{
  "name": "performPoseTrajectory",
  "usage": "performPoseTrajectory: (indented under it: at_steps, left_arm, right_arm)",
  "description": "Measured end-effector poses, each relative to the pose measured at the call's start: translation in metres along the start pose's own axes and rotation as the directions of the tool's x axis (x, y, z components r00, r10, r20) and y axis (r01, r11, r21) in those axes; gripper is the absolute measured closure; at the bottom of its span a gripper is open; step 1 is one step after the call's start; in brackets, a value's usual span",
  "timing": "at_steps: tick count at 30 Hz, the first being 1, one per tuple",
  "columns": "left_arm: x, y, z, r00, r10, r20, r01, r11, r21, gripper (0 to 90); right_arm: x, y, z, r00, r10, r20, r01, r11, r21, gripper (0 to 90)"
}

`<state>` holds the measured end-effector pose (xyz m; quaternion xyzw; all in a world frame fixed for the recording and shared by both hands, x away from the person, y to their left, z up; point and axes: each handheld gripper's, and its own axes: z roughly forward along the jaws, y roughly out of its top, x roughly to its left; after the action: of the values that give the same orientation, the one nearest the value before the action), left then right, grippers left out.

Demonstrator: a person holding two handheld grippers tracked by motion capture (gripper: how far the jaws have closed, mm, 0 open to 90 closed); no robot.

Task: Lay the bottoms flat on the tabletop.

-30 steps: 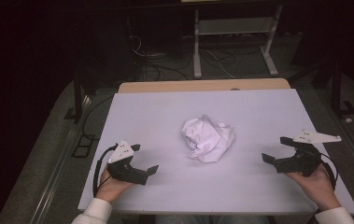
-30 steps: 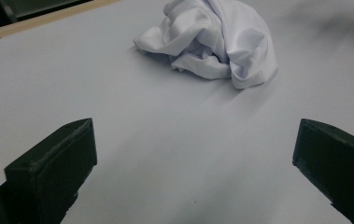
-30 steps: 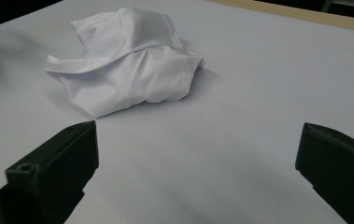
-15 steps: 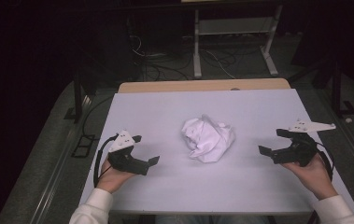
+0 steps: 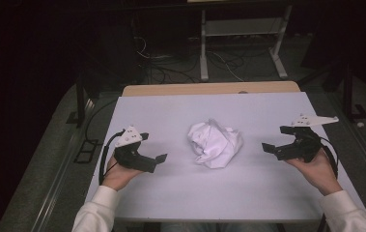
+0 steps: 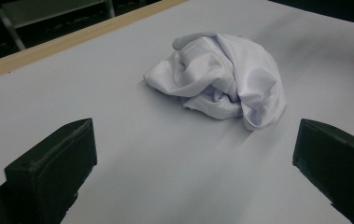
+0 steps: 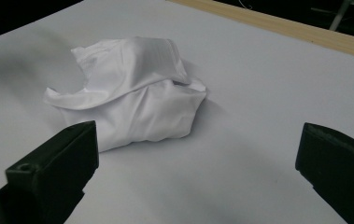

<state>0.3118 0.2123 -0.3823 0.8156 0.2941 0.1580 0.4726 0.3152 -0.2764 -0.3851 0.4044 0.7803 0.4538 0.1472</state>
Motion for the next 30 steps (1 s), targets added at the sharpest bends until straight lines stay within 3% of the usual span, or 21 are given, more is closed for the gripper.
performPoseTrajectory:
  at_steps: [12, 30]
  left_arm:
    - [0.006, 0.01, 0.013, 1.0, -0.007, 0.006, 0.007, 1.0, -0.006, 0.0]
    - [0.012, 0.016, 0.042, 0.9975, -0.067, 0.023, 0.067, 0.9975, -0.023, 0.0]
  right_arm:
    - [-0.001, 0.013, 0.017, 0.9998, -0.018, -0.01, 0.018, 1.0, 0.011, 0.0]
    - [0.005, 0.019, 0.047, 0.9982, -0.034, -0.049, 0.035, 0.999, 0.019, 0.0]
